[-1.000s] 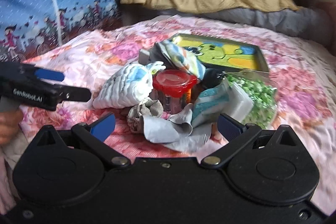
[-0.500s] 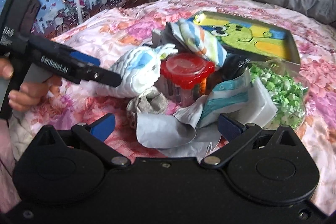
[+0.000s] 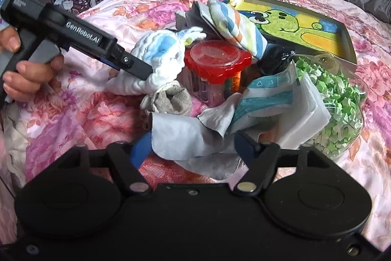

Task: Organize soft objects
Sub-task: 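Grasp the white quilted towel with the left tool while the right tool pinches its edge, then carry the white towel into the frog-painted tray and open both tools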

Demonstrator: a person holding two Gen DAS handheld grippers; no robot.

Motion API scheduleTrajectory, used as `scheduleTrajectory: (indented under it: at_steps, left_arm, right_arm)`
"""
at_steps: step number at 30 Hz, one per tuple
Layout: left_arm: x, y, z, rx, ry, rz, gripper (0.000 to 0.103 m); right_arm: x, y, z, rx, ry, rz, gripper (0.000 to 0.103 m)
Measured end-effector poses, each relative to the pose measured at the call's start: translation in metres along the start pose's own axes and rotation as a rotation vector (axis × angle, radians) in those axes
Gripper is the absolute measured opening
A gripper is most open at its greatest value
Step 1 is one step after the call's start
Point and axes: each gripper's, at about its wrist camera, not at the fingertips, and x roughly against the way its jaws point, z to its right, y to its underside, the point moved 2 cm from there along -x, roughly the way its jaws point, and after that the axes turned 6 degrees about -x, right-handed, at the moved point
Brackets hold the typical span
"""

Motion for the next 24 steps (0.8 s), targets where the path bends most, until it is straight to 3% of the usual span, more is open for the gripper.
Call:
scheduleTrajectory:
  at_steps: [4,10,14,19,24]
  left_arm:
    - [0.001,0.0,0.003,0.012,0.022,-0.007,0.036]
    - [0.002,0.001,0.01,0.0,0.013,-0.01,0.019]
    - [0.006,0.003,0.011,0.009,0.015,0.0,0.014]
    - [0.024,0.007,0.017,-0.005,0.013,0.026,0.011]
    - [0.046,0.009,0.025,-0.015,0.008,0.057,0.011]
  right_arm:
    - [-0.001,0.002,-0.003,0.014,0.005,-0.015,0.047]
    - [-0.002,0.001,-0.003,0.01,0.009,-0.029,0.023]
    - [0.0,0.001,-0.004,0.025,0.017,-0.022,0.008]
    - [0.014,-0.004,-0.006,0.038,0.029,0.048,0.0]
    - [0.026,-0.007,-0.003,0.034,0.035,0.098,0.0]
